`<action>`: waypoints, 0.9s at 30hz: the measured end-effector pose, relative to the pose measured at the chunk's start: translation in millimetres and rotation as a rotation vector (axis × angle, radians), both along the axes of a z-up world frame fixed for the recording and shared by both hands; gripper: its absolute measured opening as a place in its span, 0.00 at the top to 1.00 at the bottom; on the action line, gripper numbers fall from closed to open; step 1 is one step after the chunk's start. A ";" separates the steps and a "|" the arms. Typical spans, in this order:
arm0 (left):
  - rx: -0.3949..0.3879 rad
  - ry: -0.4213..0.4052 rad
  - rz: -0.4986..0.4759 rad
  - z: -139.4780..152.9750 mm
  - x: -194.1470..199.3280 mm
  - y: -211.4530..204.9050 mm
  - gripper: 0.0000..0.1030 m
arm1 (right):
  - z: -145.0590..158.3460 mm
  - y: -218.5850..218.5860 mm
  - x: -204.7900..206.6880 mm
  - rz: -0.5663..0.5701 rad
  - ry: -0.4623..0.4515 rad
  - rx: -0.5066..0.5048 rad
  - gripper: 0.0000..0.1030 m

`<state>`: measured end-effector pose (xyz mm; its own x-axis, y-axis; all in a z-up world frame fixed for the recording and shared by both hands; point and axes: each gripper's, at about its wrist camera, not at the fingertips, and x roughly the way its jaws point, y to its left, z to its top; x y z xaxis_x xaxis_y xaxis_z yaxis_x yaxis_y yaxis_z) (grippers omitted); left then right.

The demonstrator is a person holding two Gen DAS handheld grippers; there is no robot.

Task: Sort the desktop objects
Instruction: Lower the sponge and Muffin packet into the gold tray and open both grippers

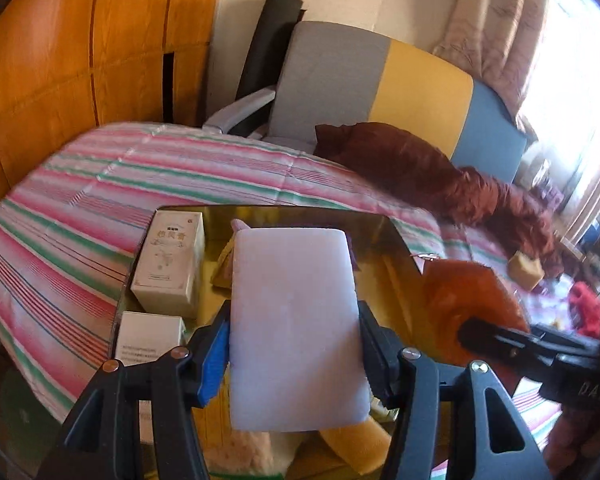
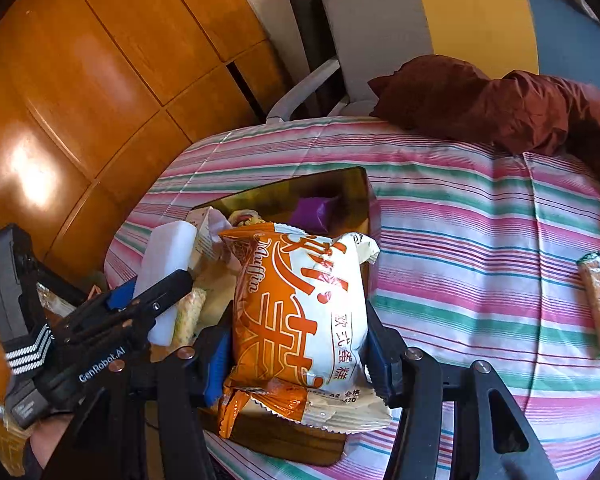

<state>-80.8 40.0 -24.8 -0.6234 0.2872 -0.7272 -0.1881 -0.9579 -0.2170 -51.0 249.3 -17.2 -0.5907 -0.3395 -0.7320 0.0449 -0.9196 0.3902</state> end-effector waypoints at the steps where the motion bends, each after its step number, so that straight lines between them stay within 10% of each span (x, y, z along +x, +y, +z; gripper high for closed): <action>1: -0.002 0.001 0.004 -0.8 -3.9 -1.3 0.43 | 0.2 -1.8 -3.2 0.000 0.001 -0.004 0.45; 14: -0.041 0.048 0.095 -9.8 6.0 -22.7 0.42 | -4.1 1.8 2.4 -0.043 0.011 -0.023 0.38; 27: -0.105 -0.012 -0.026 -30.1 1.8 17.7 0.49 | 1.5 -1.1 49.4 -0.060 0.046 0.081 0.36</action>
